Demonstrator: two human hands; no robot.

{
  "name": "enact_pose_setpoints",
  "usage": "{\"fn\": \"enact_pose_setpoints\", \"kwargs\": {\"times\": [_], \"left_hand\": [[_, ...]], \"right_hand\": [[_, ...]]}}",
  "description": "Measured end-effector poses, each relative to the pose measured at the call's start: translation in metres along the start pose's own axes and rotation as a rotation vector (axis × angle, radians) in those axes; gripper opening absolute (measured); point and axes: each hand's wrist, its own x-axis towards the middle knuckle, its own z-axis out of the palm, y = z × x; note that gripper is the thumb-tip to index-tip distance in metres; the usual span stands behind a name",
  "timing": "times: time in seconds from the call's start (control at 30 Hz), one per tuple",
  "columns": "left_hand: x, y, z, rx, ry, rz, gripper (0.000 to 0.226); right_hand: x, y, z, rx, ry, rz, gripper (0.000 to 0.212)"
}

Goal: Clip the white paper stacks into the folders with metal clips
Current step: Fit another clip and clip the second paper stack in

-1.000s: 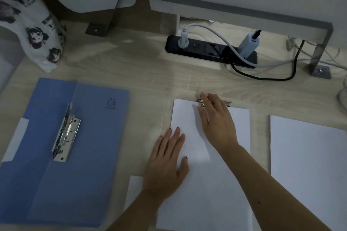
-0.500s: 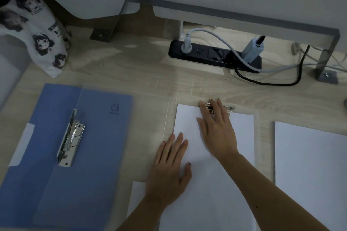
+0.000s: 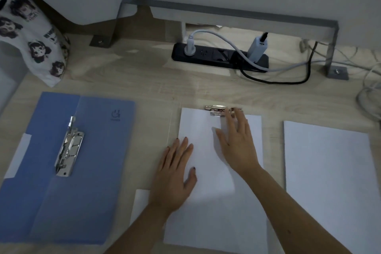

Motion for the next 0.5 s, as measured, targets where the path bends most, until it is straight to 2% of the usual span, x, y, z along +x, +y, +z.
{"fn": "enact_pose_setpoints", "kwargs": {"times": [0.2,0.3,0.43,0.5], "left_hand": [[-0.001,0.012,-0.002,0.179,0.009,-0.035,0.054],[-0.006,0.051,0.002,0.165,0.067,-0.041,0.051],[-0.011,0.144,0.027,0.109,-0.043,0.192,0.047],[-0.011,0.186,0.048,0.153,-0.127,0.304,0.054]], "right_hand": [[-0.089,0.075,-0.064,0.089,0.104,0.267,0.049],[-0.121,0.131,-0.091,0.061,0.171,0.455,0.050],[-0.146,0.191,-0.120,0.033,0.287,0.649,0.047],[-0.154,0.210,-0.131,0.073,0.295,0.740,0.045]]}}
